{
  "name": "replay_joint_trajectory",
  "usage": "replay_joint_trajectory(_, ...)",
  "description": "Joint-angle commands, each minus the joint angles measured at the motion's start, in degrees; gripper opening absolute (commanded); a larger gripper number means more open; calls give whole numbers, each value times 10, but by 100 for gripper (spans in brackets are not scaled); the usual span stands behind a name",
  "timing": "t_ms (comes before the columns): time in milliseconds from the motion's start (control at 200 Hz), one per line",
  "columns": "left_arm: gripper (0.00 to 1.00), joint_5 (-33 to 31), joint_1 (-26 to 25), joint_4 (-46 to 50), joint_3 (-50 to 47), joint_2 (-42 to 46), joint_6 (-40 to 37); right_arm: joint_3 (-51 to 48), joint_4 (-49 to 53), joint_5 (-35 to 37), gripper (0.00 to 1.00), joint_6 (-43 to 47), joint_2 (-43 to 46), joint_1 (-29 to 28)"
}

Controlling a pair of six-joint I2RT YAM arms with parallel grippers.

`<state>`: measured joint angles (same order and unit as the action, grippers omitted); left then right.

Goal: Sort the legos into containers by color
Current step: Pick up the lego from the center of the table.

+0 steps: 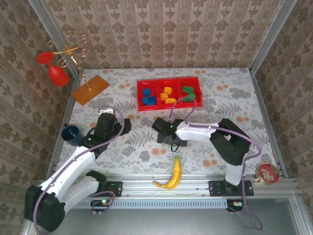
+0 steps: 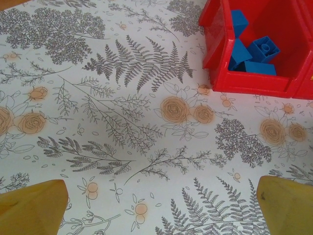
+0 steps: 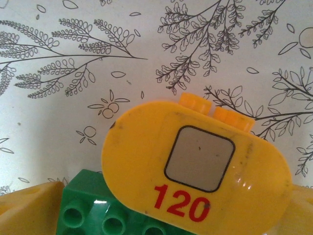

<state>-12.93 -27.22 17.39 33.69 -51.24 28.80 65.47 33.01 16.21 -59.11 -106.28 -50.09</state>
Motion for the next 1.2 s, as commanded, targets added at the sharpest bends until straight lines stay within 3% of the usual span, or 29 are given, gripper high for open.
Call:
replay_joint_trajectory(0,100,7,7,1,-9,6,12,9,43,20,98,-21,-11,1)
replay_joint_trajectory(570,100,15,8,-6,-7,-5,15,-56,23,-29,81,16,49,15)
replay_joint_trajectory(1195,100,14,8,-3,-7,-2,20,-48,9,-59,63,20,31,15)
